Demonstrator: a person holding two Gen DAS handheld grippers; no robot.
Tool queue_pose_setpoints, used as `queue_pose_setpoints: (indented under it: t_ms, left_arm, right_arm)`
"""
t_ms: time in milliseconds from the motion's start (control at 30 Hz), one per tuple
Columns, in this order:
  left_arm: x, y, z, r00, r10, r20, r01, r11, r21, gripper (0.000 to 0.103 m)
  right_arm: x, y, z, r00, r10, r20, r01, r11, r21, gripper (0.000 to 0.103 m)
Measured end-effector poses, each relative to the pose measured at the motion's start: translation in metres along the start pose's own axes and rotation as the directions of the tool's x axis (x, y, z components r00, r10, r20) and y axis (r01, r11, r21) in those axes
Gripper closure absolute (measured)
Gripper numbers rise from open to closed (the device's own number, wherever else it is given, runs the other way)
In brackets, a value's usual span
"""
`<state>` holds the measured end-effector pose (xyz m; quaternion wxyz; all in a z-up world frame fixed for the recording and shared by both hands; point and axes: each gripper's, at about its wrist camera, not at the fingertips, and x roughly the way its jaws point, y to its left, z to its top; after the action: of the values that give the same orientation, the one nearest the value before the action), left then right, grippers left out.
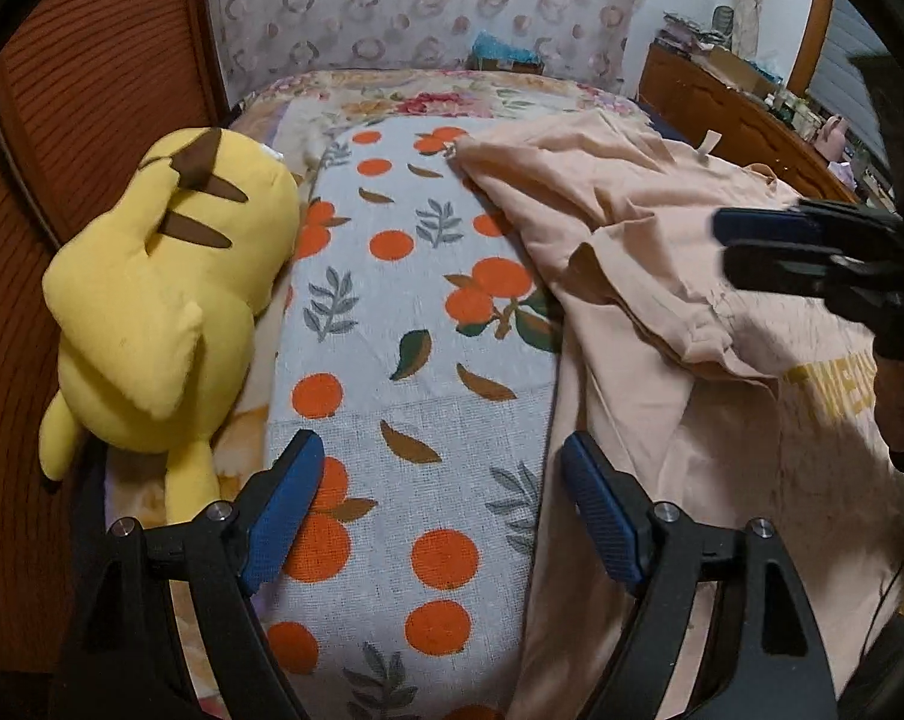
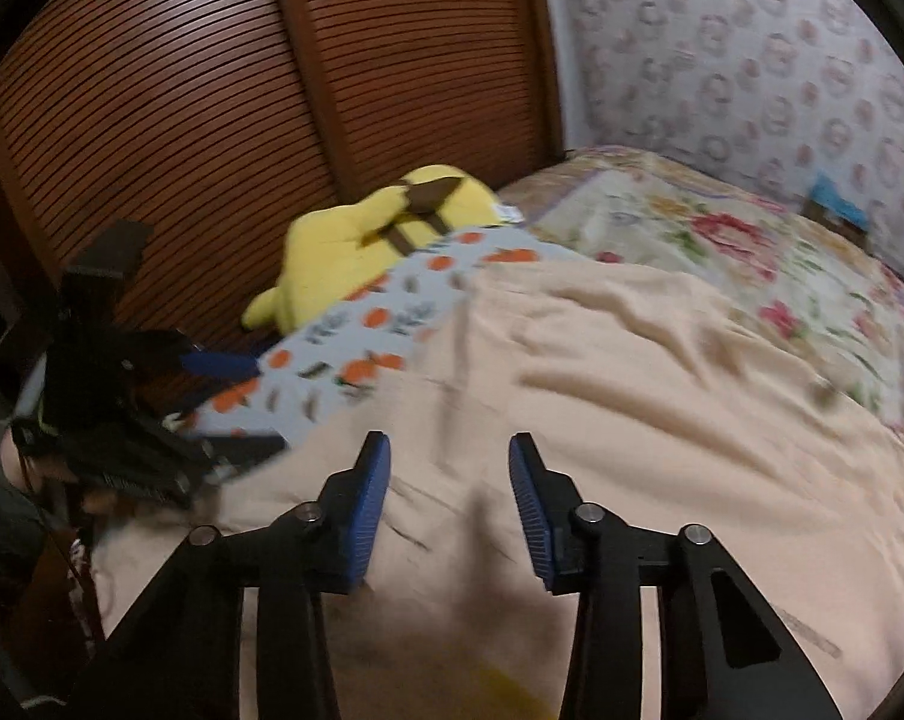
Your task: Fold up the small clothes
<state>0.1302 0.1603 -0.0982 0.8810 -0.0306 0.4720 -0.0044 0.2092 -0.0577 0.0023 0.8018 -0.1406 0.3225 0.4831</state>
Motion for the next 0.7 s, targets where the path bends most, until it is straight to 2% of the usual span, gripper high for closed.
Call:
queue_pose_setpoints:
  t_ms: [133, 300, 333, 367, 400, 433, 500, 600, 700]
  left_arm:
    - [0.0, -0.003, -0.001, 1.0, 0.016, 0.019, -0.016, 1.0, 0.018, 0.019]
    - [0.001, -0.001, -0.003, 0.999, 0.022, 0.046, -0.023, 1.0, 0.01, 0.014]
    - [0.001, -0.001, -0.003, 0.998, 0.023, 0.052, -0.024, 1.0, 0.01, 0.014]
    - [0.001, -0.001, -0.004, 0.998, 0.026, 0.059, -0.026, 1.0, 0.008, 0.012]
    - [0.001, 0.0, -0.005, 0.997, 0.03, 0.066, -0.03, 1.0, 0.002, 0.008]
    - [0.002, 0.0, -0.005, 0.997, 0.033, 0.072, -0.033, 0.999, -0.004, 0.007]
    - [0.002, 0.0, -0.005, 0.996, 0.035, 0.078, -0.035, 0.999, -0.006, 0.007]
    - [0.002, 0.0, -0.006, 0.996, 0.033, 0.078, -0.033, 0.999, -0.007, 0.007]
    - [0.002, 0.0, -0.006, 0.996, 0.034, 0.078, -0.033, 0.999, -0.007, 0.007]
  right_arm:
    - [0.03, 0.0, 0.005, 0.998, 0.046, -0.043, -0.047, 0.998, -0.029, 0.066]
    - [0.069, -0.005, 0.008, 0.994, -0.017, -0.108, 0.01, 0.998, -0.068, 0.066]
    - [0.073, -0.002, 0.007, 0.995, -0.026, -0.1, 0.018, 0.997, -0.077, 0.068]
    - [0.075, -0.001, 0.007, 0.995, -0.034, -0.098, 0.026, 0.996, -0.086, 0.073]
    - [0.077, -0.001, 0.007, 0.994, -0.053, -0.095, 0.043, 0.994, -0.096, 0.085]
    - [0.081, 0.001, 0.006, 0.994, -0.056, -0.094, 0.047, 0.994, -0.096, 0.092]
    - [0.076, 0.002, 0.003, 0.996, -0.05, -0.074, 0.043, 0.996, -0.081, 0.098]
    - [0.055, -0.008, 0.002, 0.999, -0.038, -0.017, 0.037, 0.999, -0.031, 0.098]
    - [0.029, -0.015, -0.004, 0.995, -0.092, 0.035, 0.091, 0.996, 0.013, 0.098]
